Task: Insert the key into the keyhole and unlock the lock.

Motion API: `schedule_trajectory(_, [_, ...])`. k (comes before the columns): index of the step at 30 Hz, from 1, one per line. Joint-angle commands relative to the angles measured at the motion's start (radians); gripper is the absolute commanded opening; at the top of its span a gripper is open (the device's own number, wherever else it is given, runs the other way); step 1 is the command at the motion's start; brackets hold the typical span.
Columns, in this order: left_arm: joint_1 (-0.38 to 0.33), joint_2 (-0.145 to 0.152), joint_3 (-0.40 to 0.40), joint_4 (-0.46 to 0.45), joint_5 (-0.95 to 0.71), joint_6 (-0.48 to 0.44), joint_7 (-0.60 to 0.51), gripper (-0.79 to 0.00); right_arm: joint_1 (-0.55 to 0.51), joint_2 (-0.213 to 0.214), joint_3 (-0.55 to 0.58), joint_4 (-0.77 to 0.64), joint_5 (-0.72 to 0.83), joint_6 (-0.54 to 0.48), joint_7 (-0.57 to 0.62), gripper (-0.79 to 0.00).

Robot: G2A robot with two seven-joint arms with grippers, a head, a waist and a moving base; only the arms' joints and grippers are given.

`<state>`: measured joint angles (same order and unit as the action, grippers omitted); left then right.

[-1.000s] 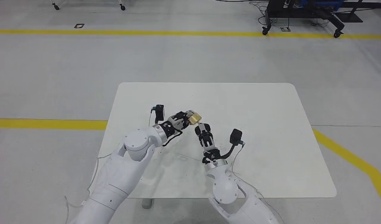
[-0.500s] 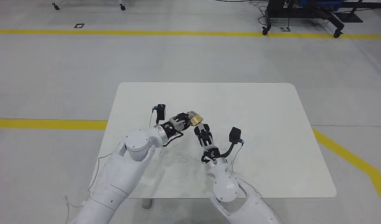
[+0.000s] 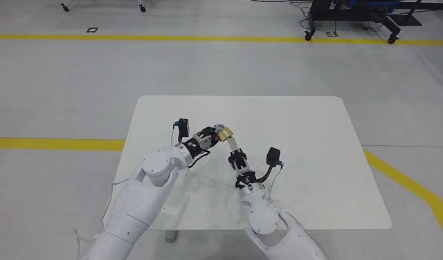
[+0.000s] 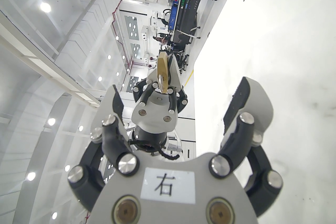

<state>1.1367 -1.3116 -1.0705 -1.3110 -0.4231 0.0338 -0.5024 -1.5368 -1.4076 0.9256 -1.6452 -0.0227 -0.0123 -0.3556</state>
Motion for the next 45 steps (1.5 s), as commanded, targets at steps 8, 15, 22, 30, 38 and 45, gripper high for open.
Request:
schedule_trajectory(8, [0.021,0.003,-0.012,-0.015,0.013,-0.051,-0.024,-0.785,-0.05,0.044,0.187,-0.043,0.392,-0.056,0.594,-0.428])
schedule_trajectory(15, [0.026,0.004,-0.014,-0.022,0.03,-0.076,-0.054,-0.785,-0.035,0.05,0.236,-0.023,0.486,-0.035,0.657,-0.443])
schedule_trajectory(22, [0.037,0.006,-0.016,-0.031,0.048,-0.096,-0.065,-0.785,-0.026,0.049,0.237,-0.014,0.5,-0.029,0.638,-0.477])
schedule_trajectory(30, [0.045,0.007,-0.021,-0.037,0.048,-0.105,-0.067,-0.785,-0.014,0.046,0.239,0.001,0.537,-0.009,0.607,-0.72])
schedule_trajectory(38, [0.047,0.007,-0.021,-0.041,0.061,-0.113,-0.069,-0.785,-0.004,0.044,0.239,0.018,0.619,0.022,0.656,-0.785])
schedule_trajectory(45, [0.053,0.007,-0.02,-0.048,0.084,-0.135,-0.062,-0.785,0.034,0.046,0.288,0.101,0.922,0.165,0.872,-0.785])
